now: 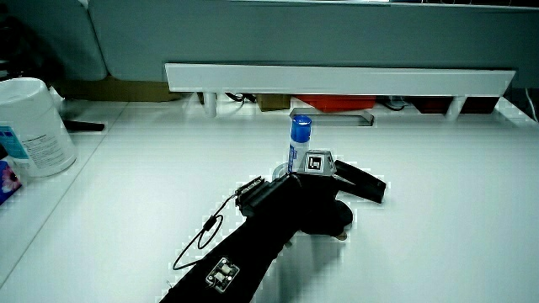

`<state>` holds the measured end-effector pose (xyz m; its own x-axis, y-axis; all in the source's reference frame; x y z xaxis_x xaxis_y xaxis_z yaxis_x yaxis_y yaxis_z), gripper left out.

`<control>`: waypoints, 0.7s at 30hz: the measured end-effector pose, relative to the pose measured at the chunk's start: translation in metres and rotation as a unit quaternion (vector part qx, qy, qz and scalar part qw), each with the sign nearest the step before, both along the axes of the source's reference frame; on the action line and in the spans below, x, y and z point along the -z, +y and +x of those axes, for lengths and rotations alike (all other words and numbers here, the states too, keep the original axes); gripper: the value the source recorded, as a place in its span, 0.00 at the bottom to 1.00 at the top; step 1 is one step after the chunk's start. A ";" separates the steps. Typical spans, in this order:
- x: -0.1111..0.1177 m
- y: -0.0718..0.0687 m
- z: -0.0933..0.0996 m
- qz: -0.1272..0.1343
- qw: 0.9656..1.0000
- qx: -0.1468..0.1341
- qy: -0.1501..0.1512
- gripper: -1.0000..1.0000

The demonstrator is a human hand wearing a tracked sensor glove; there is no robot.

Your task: Pick mouse

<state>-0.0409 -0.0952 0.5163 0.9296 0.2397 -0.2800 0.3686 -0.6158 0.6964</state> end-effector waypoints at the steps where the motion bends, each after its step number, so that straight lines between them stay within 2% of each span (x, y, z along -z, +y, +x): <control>1: 0.000 0.000 0.000 0.002 1.000 0.001 0.001 0.83; 6: 0.000 0.002 0.000 0.012 1.000 0.005 0.001 0.93; 9: -0.001 0.003 0.001 0.016 1.000 -0.003 0.007 1.00; 13: -0.001 0.003 -0.001 0.017 1.000 -0.003 0.012 1.00; 17: 0.017 0.005 -0.003 0.031 0.999 -0.005 0.027 1.00; 21: 0.046 0.008 -0.003 0.049 0.998 -0.024 0.039 1.00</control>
<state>-0.0440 -0.0870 0.4700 0.8926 0.3128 -0.3246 0.4500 -0.6606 0.6010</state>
